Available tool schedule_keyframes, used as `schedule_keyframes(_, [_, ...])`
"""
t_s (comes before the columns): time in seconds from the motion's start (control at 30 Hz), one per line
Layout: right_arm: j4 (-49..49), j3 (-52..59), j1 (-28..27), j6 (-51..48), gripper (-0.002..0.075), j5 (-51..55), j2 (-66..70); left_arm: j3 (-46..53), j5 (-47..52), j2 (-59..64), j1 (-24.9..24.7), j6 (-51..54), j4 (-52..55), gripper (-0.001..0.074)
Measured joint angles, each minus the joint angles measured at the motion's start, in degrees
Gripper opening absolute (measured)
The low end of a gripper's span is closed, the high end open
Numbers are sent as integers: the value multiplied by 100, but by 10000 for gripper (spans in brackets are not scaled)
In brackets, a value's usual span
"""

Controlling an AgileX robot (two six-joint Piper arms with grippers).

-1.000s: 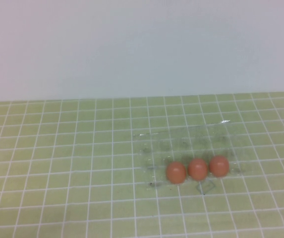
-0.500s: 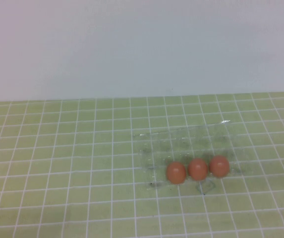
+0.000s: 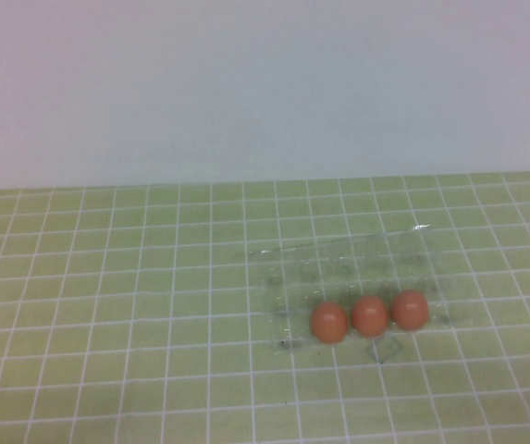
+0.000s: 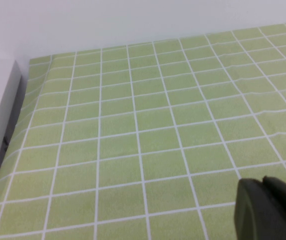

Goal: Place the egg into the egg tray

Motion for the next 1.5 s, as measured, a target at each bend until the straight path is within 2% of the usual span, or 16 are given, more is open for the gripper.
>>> schedule_keyframes(0.53, [0,13,344,0,-2,1263,-46,0,0,0,0,0,0,-2])
schedule_keyframes(0.77, [0,13,594,0,-2,1275,-46,0,0,0,0,0,0,-2])
schedule_keyframes(1.5, [-10,13,604,0,-2,1278,-46,0,0,0,0,0,0,-1])
